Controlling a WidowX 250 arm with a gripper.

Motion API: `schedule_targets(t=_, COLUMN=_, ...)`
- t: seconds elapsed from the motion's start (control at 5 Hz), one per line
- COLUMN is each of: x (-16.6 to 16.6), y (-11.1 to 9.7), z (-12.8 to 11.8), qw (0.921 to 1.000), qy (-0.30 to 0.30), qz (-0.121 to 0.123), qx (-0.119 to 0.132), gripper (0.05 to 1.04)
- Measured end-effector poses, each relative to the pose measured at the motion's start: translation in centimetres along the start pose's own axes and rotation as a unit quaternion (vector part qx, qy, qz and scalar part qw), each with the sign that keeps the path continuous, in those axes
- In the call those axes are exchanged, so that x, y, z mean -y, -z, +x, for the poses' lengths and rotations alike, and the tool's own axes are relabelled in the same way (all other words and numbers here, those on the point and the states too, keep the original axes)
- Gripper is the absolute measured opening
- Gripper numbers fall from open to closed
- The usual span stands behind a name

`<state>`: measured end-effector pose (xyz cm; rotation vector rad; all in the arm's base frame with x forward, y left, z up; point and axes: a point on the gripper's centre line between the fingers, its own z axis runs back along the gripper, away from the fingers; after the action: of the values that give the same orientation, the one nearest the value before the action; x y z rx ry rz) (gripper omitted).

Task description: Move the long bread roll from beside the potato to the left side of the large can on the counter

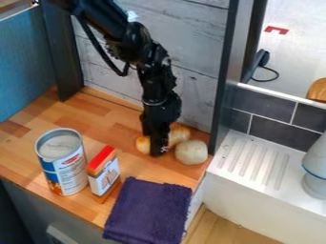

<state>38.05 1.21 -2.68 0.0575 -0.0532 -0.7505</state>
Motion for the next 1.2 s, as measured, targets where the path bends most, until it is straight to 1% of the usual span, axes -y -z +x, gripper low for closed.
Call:
schedule_targets(t=0.2, x=0.4, y=-0.2, z=-0.5, qw=0.9999, qy=-0.011, qz=0.007, qx=-0.008, gripper=0.710)
schedule_targets(t=0.4, x=0.0, y=-3.1, z=-0.4, qw=0.9991, qy=-0.020, qz=0.034, qx=0.013, gripper=0.710)
schedule_targets(t=0.6, x=-0.4, y=-8.7, z=-0.3, qw=0.9950, qy=-0.027, qz=0.076, qx=0.059, gripper=0.710)
schedule_targets(t=0.8, x=0.1, y=-14.0, z=-1.2, qw=0.9914, qy=-0.041, qz=0.083, qx=0.093, gripper=0.710)
schedule_targets(t=1.0, x=-0.2, y=-16.2, z=-5.1, qw=0.9896, qy=-0.093, qz=0.064, qx=0.090, gripper=0.710)
schedule_targets(t=1.2, x=-0.5, y=-14.9, z=-9.3, qw=0.9869, qy=-0.143, qz=0.038, qx=0.063, gripper=0.710)
